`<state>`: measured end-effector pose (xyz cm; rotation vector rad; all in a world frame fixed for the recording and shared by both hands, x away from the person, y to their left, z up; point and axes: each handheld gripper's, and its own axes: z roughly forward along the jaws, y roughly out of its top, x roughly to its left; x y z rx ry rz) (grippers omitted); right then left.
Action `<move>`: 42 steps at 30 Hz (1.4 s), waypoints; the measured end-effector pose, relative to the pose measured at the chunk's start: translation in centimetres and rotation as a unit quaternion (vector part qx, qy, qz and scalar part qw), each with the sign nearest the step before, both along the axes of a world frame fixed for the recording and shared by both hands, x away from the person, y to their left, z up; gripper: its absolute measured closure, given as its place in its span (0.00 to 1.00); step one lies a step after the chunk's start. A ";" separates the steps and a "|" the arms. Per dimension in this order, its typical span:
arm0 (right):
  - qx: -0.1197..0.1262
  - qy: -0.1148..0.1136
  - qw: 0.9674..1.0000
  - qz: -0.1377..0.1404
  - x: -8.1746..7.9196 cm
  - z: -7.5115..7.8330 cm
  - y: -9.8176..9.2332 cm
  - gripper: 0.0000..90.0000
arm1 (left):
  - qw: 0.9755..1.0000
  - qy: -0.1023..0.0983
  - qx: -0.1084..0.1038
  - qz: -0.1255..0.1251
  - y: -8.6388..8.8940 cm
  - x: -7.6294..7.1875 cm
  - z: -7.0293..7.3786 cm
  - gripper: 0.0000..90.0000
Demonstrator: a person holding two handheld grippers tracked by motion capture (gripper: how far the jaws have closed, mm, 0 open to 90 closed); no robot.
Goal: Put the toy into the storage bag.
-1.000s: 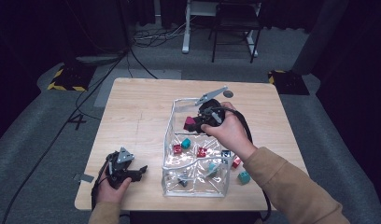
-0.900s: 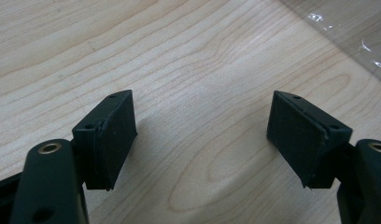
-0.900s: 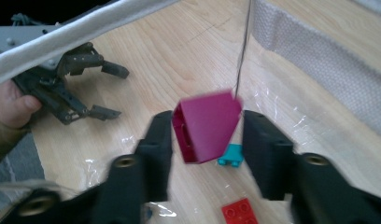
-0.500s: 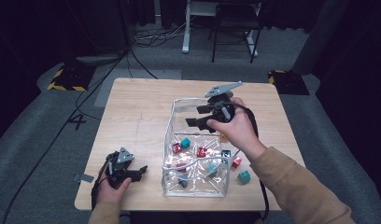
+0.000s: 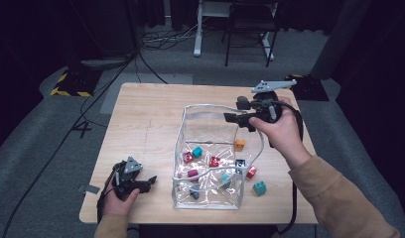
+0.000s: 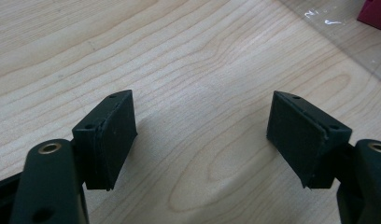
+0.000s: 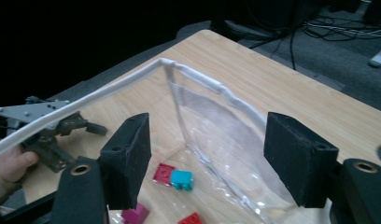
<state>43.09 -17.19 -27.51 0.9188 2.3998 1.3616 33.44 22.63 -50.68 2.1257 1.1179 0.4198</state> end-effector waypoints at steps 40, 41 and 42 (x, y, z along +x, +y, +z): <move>-0.055 0.056 0.988 -0.134 4.8 -8.2 -9.4 0.36 | 1.000 0.001 0.002 -0.001 0.0 0.0 0.0 0.27; -0.056 0.058 0.988 -0.132 4.8 -8.5 -9.4 0.36 | 1.000 0.001 0.002 -0.001 0.0 0.0 0.0 0.27; -0.058 0.060 0.988 -0.132 4.9 -9.0 -9.3 0.36 | 1.000 0.001 0.002 -0.001 0.0 0.0 0.0 0.27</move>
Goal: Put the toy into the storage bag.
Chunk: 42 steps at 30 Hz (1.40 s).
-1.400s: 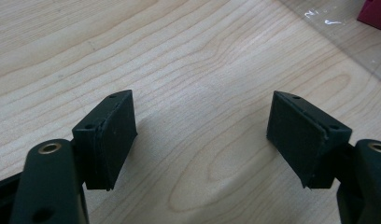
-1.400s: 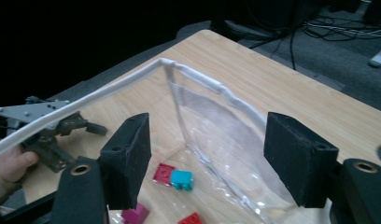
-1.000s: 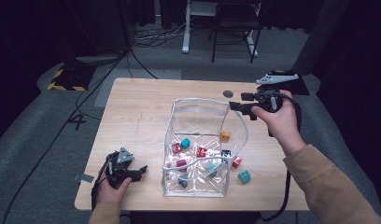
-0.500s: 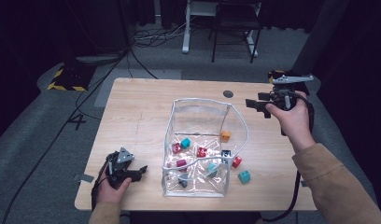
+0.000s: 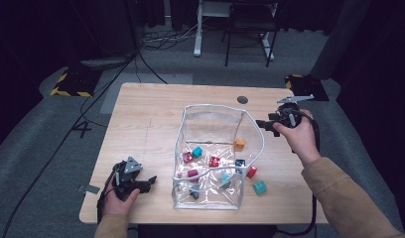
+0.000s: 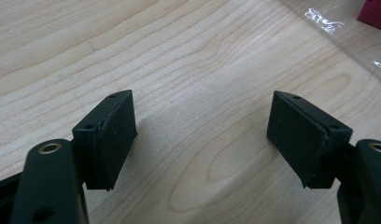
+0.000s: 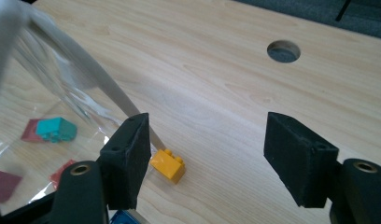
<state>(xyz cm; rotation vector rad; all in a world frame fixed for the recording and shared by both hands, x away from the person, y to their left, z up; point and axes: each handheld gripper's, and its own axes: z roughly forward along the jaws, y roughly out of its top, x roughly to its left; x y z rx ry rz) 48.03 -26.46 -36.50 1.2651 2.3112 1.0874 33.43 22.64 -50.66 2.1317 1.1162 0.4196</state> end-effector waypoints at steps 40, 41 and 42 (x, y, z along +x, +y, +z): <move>-0.034 0.075 0.996 0.033 1.7 -11.3 4.9 0.36 | 1.000 0.000 -0.001 0.001 0.0 0.0 0.0 0.27; -0.035 0.074 0.996 0.031 1.8 -11.5 4.9 0.37 | 1.000 0.000 -0.001 0.001 0.0 0.0 0.0 0.27; -0.037 0.069 0.996 0.033 2.0 -11.6 4.8 0.41 | 1.000 0.000 -0.001 0.001 0.0 0.0 0.0 0.27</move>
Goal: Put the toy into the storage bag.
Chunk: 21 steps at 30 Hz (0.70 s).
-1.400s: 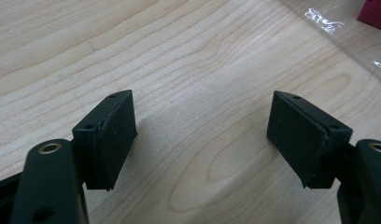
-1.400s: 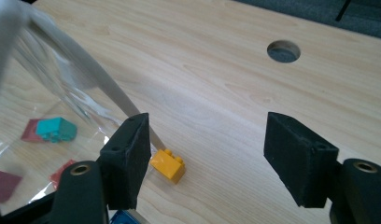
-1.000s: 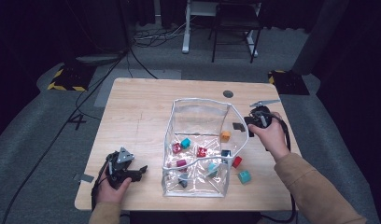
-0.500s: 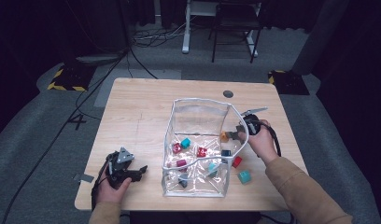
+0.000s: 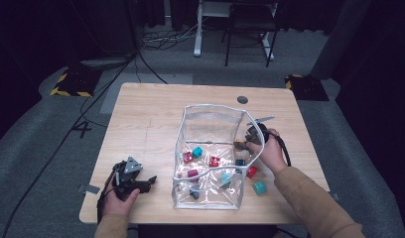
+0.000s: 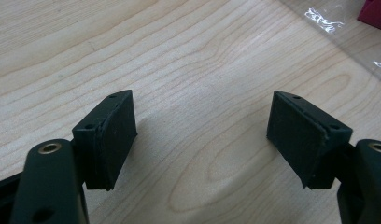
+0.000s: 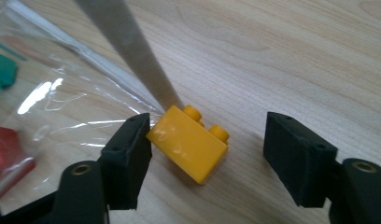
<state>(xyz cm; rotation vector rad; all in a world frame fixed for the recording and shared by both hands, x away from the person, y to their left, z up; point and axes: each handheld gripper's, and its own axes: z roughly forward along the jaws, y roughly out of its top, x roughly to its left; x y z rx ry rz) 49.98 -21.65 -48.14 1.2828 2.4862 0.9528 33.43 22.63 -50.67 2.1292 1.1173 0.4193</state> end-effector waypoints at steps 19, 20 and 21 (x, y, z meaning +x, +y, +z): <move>-0.018 -0.056 0.998 0.023 -0.9 3.6 -1.3 0.62 | 1.000 0.000 0.000 0.000 0.0 0.0 0.0 0.27; -0.018 -0.060 0.998 0.024 -1.1 4.0 -1.4 0.62 | 1.000 0.000 0.000 0.000 0.0 0.0 0.0 0.27; -0.017 -0.063 0.998 0.023 -1.2 4.4 -1.6 0.62 | 1.000 0.000 0.000 0.000 0.0 0.0 0.0 0.27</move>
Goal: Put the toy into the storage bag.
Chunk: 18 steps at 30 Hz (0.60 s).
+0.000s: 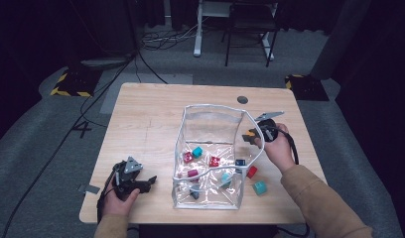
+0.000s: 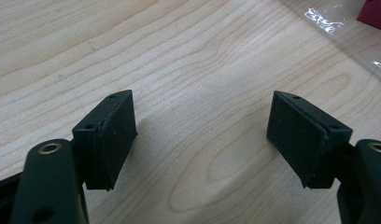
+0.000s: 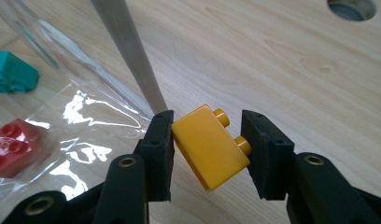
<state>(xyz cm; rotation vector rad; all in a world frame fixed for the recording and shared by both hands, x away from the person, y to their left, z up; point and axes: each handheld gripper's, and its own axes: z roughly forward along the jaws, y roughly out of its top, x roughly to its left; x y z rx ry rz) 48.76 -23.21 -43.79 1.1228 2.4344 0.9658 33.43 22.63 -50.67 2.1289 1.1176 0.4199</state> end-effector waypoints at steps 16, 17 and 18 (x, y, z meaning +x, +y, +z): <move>0.026 -0.040 0.999 -0.001 -2.4 5.7 -2.5 0.62 | 1.000 0.000 0.000 0.000 0.0 0.0 0.0 0.27; 0.029 -0.042 0.999 -0.001 -2.6 6.1 -2.6 0.62 | 1.000 0.000 0.000 0.000 0.0 0.0 0.0 0.27; 0.030 -0.045 0.999 0.000 -2.8 6.4 -2.7 0.62 | 1.000 0.000 0.000 0.000 0.0 0.0 0.0 0.27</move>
